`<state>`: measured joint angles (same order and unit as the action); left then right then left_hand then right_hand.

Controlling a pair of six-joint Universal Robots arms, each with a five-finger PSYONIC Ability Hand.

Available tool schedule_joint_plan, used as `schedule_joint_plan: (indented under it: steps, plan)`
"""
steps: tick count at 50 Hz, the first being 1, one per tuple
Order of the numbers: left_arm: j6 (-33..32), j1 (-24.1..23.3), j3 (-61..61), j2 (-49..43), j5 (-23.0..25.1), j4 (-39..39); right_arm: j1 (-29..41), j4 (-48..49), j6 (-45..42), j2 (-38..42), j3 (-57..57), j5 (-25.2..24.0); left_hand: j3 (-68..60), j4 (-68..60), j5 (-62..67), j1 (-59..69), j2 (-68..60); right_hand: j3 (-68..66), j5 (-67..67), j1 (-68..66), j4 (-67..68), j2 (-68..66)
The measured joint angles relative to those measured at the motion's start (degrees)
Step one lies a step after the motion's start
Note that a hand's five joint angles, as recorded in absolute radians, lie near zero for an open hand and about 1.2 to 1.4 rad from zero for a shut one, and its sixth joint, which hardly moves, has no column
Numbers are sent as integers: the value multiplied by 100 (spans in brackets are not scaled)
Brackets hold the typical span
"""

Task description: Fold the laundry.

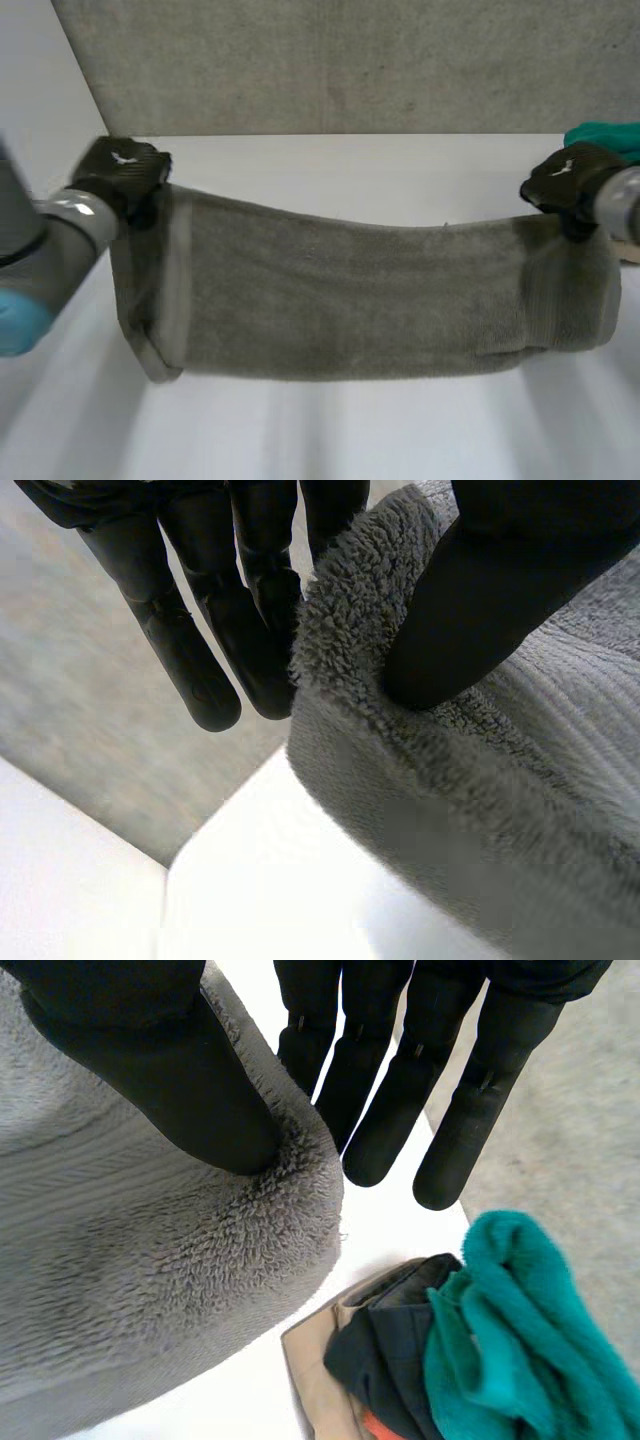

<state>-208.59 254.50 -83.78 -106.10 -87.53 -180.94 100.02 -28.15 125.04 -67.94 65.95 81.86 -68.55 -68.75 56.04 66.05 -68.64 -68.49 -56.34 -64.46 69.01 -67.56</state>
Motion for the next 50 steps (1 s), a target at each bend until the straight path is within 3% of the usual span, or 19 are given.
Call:
schedule_joint_plan:
  steps: [5,8,13,15,20,30,37,44,50]
  plan:
    - [-558,-129,1316,-1260,-73,-330,291,677,13,802,-710,375,-5,-2,0,0,0,-4,0,0,2,0]
    - [-790,-197,2237,-1734,-142,-904,393,1761,191,1104,-1190,474,-7,-3,0,0,-2,-9,0,0,4,0]
    - [-881,-232,3072,-1956,-228,-2186,447,3800,589,1135,-1520,561,-7,-4,0,0,-3,-11,0,0,5,0]
    - [-839,-239,3336,-1945,-279,-3214,460,4974,820,1002,-1550,624,-7,-4,0,0,-4,-11,2,0,5,0]
    - [-577,-218,3360,-1794,-371,-4271,492,6107,1114,726,-1430,709,-7,-4,0,0,-4,-12,0,0,5,0]
    - [34,-54,2046,-1550,-232,-4036,548,5614,1282,674,-854,574,-7,-4,0,0,-6,-19,0,0,5,0]
    - [69,26,836,-1750,60,-4134,539,5043,1384,1236,-411,357,-7,-16,0,0,-8,-22,0,0,5,0]
    - [5,47,148,-2173,116,-4071,522,4015,1378,2024,-246,280,-7,-19,0,0,-10,-22,0,0,5,0]
    - [-178,147,-582,-1786,104,-3489,479,2741,1243,1855,120,177,-8,-19,0,0,-10,-22,5,0,5,0]
